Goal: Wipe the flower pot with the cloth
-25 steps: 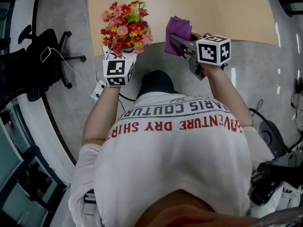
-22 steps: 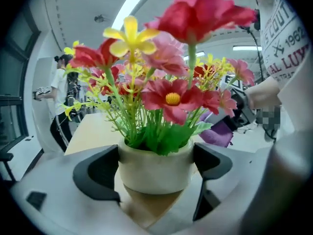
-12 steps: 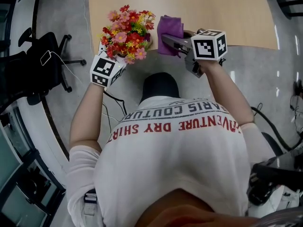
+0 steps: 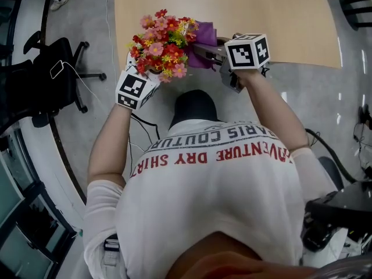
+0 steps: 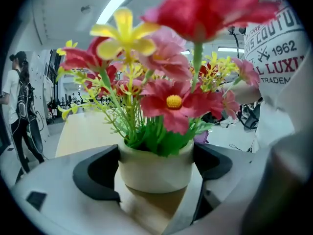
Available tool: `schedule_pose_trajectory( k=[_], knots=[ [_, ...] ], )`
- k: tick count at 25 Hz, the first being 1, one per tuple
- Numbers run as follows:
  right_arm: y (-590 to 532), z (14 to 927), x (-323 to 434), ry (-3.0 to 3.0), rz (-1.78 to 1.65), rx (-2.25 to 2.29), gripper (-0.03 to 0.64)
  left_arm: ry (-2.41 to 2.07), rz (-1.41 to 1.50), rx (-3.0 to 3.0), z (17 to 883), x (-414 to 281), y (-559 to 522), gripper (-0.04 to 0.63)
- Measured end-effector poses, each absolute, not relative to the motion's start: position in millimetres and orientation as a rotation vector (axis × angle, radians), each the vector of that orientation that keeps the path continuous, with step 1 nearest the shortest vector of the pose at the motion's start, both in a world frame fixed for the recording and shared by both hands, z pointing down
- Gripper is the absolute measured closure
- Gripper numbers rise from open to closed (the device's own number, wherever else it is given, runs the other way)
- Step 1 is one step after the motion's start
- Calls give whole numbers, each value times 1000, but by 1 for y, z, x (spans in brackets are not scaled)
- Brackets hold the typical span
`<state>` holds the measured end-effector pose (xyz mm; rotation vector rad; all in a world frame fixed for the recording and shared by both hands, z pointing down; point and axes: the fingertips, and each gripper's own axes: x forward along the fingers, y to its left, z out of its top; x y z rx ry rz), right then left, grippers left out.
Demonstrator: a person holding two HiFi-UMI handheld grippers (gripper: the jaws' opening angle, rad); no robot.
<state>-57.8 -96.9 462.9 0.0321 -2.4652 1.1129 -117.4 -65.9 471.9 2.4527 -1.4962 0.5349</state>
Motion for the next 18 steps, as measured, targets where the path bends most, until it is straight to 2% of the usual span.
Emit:
schedule_pose_trajectory(
  k=[4,13,18],
  knots=[
    [-100,471,-61,-2434,1071,23,565,-1509,530,2455,469,-119,-68,103],
    [-104,508,-61,-2256,748,107,566,-1497,506,2483,467,-118,-69,103],
    [-109,511,-60,-2265,769,152,565,-1494,512,2475,468,-118,-67,103]
  ],
)
